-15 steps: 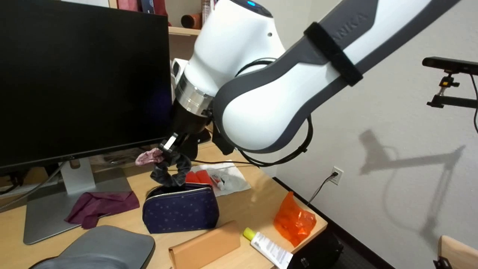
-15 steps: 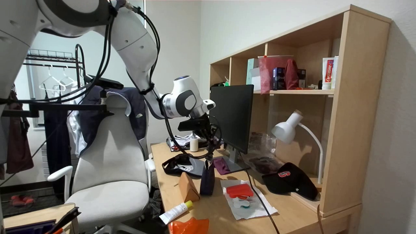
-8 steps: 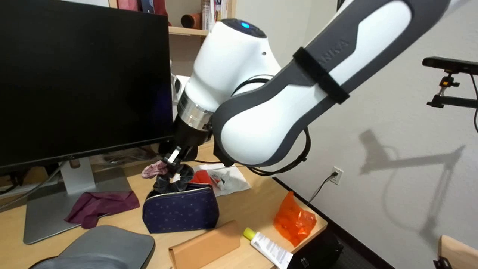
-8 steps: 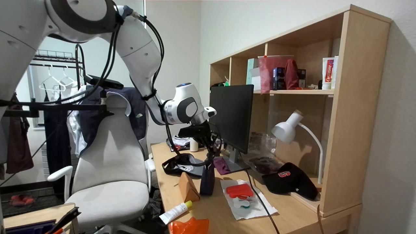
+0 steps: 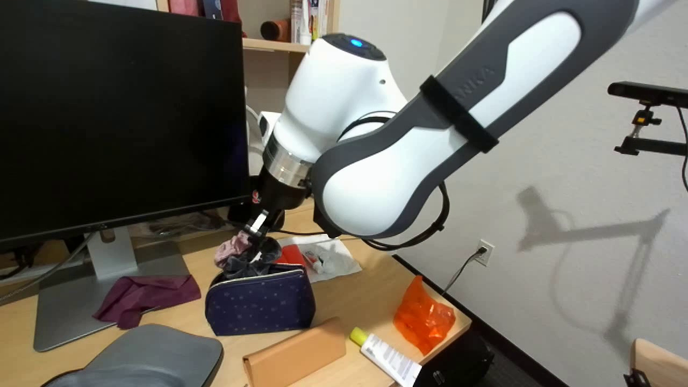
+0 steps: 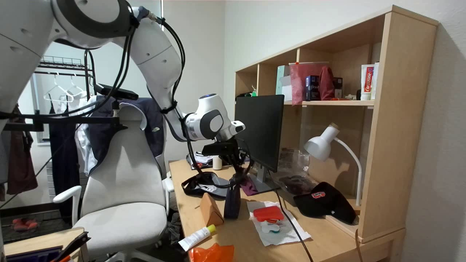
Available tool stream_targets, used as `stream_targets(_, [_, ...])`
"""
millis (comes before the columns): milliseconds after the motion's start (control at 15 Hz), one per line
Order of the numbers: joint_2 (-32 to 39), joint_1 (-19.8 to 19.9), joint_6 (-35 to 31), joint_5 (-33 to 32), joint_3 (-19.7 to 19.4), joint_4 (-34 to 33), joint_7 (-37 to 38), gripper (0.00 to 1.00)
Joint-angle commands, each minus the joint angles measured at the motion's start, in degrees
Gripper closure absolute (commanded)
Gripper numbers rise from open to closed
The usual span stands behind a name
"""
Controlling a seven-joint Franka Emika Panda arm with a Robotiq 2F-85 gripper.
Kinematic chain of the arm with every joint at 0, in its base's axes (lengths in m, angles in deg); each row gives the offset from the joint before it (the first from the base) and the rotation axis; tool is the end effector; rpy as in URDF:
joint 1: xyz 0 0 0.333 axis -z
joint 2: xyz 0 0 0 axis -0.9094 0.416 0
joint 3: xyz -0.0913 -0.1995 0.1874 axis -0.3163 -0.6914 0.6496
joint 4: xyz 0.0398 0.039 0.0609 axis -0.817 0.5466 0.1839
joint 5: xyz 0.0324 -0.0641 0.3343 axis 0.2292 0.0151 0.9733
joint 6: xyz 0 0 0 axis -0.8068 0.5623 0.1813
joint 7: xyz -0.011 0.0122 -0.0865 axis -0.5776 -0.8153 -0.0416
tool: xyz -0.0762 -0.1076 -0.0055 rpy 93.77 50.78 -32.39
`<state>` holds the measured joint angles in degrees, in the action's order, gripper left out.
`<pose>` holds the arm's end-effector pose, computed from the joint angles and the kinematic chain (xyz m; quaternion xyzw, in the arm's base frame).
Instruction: Place the scrunchies in the blue bag
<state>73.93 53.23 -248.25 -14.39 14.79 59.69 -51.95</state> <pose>0.5872 0.1516 0.2803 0.9368 0.2476 0.2450 0.0321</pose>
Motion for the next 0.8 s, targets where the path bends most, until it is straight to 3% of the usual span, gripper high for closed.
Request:
stream_targets(0, [-1.57,-1.66,-1.3,-1.64,-2.13,1.23,0.86,0.95])
stream_targets(533, [-2.43,-1.72,0.25,-0.57,-0.95,2.84,-0.16,0.91])
stream_targets(733, [-3.47,-3.21,0.47,-1.55,-2.54,5.09,1.68,0.91])
